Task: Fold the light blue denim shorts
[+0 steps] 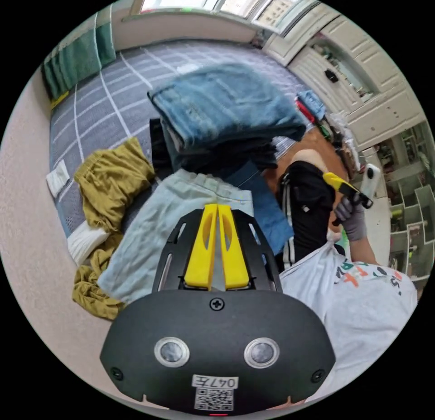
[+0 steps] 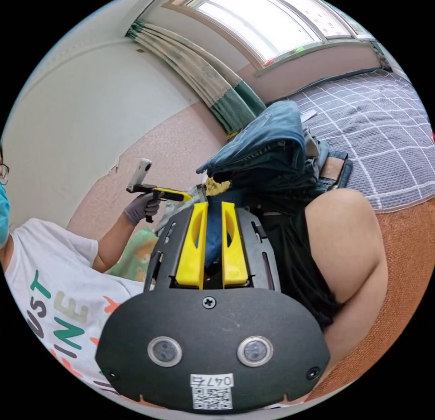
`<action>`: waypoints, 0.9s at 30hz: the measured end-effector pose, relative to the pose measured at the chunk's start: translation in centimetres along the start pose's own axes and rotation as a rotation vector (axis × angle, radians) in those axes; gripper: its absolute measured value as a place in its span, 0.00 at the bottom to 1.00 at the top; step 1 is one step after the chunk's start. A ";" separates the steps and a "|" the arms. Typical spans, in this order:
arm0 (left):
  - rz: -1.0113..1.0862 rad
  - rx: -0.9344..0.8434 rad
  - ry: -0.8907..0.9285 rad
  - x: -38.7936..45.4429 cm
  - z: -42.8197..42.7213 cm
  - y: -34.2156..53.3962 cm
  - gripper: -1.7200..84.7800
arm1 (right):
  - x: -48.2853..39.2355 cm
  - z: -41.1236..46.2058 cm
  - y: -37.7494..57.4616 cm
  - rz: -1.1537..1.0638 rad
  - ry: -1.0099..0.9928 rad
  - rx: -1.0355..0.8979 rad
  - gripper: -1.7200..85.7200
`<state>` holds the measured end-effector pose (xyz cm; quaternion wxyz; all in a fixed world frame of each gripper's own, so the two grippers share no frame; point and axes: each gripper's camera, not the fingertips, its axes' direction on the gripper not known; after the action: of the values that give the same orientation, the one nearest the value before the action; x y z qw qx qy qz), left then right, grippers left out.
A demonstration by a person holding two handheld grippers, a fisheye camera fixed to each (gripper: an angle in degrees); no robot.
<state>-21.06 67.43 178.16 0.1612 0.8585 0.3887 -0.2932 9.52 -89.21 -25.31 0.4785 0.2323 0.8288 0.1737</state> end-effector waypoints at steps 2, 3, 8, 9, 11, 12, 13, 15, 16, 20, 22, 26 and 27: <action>-0.069 0.028 0.101 0.2 3.0 0.4 0.01 | 0.3 -0.9 1.2 0.010 0.001 -0.004 0.03; -0.073 0.046 0.125 0.5 3.2 0.6 0.01 | 0.4 -1.2 1.5 0.013 -0.003 -0.001 0.02; 0.091 0.129 0.115 10.6 3.3 -0.7 0.01 | 1.1 -5.7 3.3 0.040 0.035 0.109 0.01; 0.127 0.139 0.105 12.4 3.4 -1.1 0.01 | 1.1 -6.4 3.4 0.045 0.047 0.125 0.01; 0.290 0.174 0.093 20.1 4.9 -2.7 0.01 | 1.1 -9.1 4.1 0.049 0.119 0.179 0.01; 0.332 0.182 0.097 22.1 5.6 -3.0 0.01 | 1.0 -9.8 4.3 0.047 0.149 0.191 0.01; 0.420 0.196 0.110 26.2 7.2 -3.8 0.01 | 0.7 -11.1 5.0 0.038 0.220 0.211 0.00; 0.542 0.210 0.129 32.3 10.5 -4.7 0.01 | 0.2 -13.1 6.4 0.007 0.341 0.238 0.01; 0.604 0.240 0.134 36.4 13.0 -5.3 0.01 | -0.1 -14.2 7.6 -0.007 0.429 0.259 0.01; 0.812 0.281 0.268 50.1 23.3 -7.6 0.01 | 0.7 -18.0 12.4 0.095 0.552 0.307 0.01; 0.919 0.206 0.362 56.4 28.9 -8.9 0.01 | 1.8 -19.5 14.5 0.198 0.523 0.315 0.01; 1.099 -0.007 0.564 70.3 42.5 -10.8 0.01 | 2.7 -22.4 18.3 0.337 0.534 0.382 0.01; 1.117 -0.015 0.584 72.1 44.1 -10.8 0.01 | 2.8 -22.8 18.6 0.354 0.531 0.393 0.01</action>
<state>-8.06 93.46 98.06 0.1833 0.9754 -0.0881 0.0847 -7.53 -73.71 -6.79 0.1559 0.4063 0.8885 0.1453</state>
